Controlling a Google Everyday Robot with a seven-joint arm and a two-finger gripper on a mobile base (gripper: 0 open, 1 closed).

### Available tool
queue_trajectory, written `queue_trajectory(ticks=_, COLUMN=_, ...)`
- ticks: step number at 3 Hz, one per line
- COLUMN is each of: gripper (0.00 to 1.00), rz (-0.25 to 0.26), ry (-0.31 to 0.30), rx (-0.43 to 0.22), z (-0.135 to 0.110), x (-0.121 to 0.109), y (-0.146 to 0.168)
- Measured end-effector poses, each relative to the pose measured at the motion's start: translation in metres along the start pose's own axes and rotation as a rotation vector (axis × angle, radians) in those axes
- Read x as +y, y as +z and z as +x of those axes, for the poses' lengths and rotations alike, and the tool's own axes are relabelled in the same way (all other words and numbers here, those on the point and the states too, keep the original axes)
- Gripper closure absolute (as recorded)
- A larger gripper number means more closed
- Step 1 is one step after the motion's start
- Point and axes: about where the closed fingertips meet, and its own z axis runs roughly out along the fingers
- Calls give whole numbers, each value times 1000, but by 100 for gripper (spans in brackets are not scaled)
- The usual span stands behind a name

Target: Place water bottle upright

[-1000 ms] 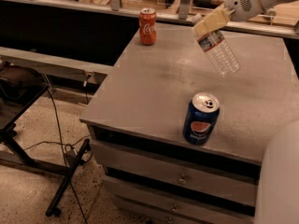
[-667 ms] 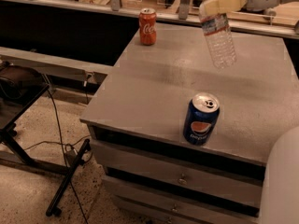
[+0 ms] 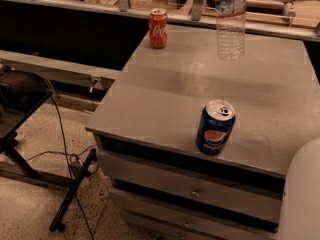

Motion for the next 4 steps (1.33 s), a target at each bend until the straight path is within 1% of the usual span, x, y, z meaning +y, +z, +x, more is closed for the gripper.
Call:
queue_trajectory(ticks=1, gripper=100, rz=3, ry=0, rx=3, z=1, x=-1, y=1)
queue_trajectory(ticks=2, gripper=100, rz=-9, ry=-25, rx=-19, z=0, x=1, y=5)
queue_trajectory(ticks=3, gripper=100, rz=8, ry=-89, rx=-64, z=-5, x=7, y=4)
queue_trajectory(ticks=4, gripper=100, rz=67, ry=-155, rx=-103, z=-6, x=19, y=-3)
